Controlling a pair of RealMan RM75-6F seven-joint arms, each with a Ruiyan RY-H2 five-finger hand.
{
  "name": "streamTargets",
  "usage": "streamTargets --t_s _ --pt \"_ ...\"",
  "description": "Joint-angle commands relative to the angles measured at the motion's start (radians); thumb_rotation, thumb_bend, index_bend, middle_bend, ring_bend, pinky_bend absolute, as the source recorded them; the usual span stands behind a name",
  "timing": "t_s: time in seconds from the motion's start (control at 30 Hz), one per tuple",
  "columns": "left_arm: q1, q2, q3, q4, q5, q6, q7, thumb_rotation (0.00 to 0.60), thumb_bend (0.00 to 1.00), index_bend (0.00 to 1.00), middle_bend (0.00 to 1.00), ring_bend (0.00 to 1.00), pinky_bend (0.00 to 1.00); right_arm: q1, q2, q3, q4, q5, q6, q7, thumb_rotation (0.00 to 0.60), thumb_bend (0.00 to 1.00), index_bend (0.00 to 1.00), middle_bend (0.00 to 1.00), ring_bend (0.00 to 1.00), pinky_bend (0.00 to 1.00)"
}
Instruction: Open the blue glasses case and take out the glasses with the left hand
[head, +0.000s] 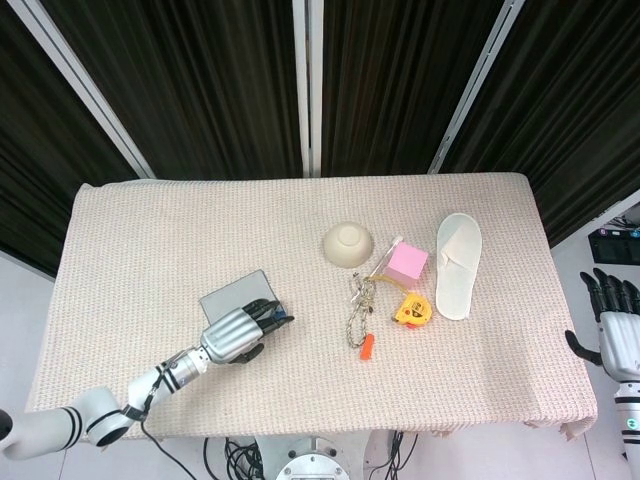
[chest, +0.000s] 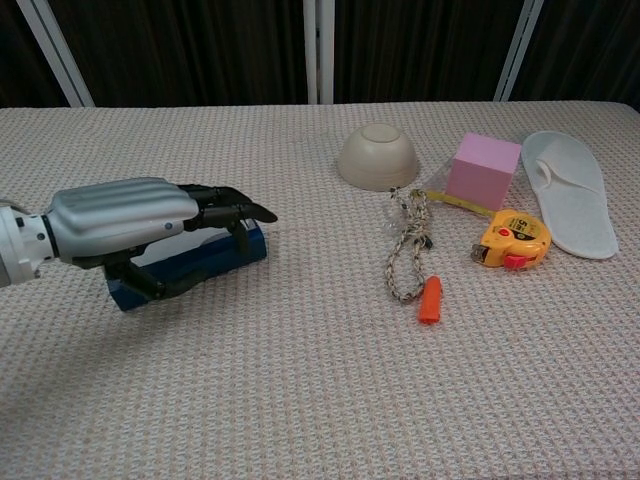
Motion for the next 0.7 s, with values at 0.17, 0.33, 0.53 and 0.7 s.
streamTargets --t_s 0.17,0.33,0.53,0.7 --pt "-0.020 0.026 -0.050 -0.018 -0.146 -0.120 -0.003 0.600 0.55 0.02 0.23 0.00 0.13 0.002 -0.004 -0.003 0.003 -0.005 -0.005 -0.001 0.600 0.24 0.00 0.00 0.00 0.00" --pt "-0.035 0.035 -0.068 -0.010 -0.201 -0.169 0.000 0.600 0.55 0.02 0.23 0.00 0.13 0.004 -0.005 -0.001 0.002 -0.001 -0.006 -0.005 0.600 0.24 0.00 0.00 0.00 0.00" --pt "-0.058 0.046 -0.109 0.008 -0.267 -0.213 -0.008 0.600 0.55 0.02 0.23 0.00 0.12 0.003 -0.005 0.000 -0.003 -0.001 -0.003 -0.012 0.600 0.24 0.00 0.00 0.00 0.00" --pt "-0.068 0.057 -0.131 0.015 -0.306 -0.231 -0.005 0.600 0.55 0.02 0.23 0.00 0.12 0.005 -0.005 0.002 -0.006 0.003 -0.006 -0.017 0.600 0.24 0.00 0.00 0.00 0.00"
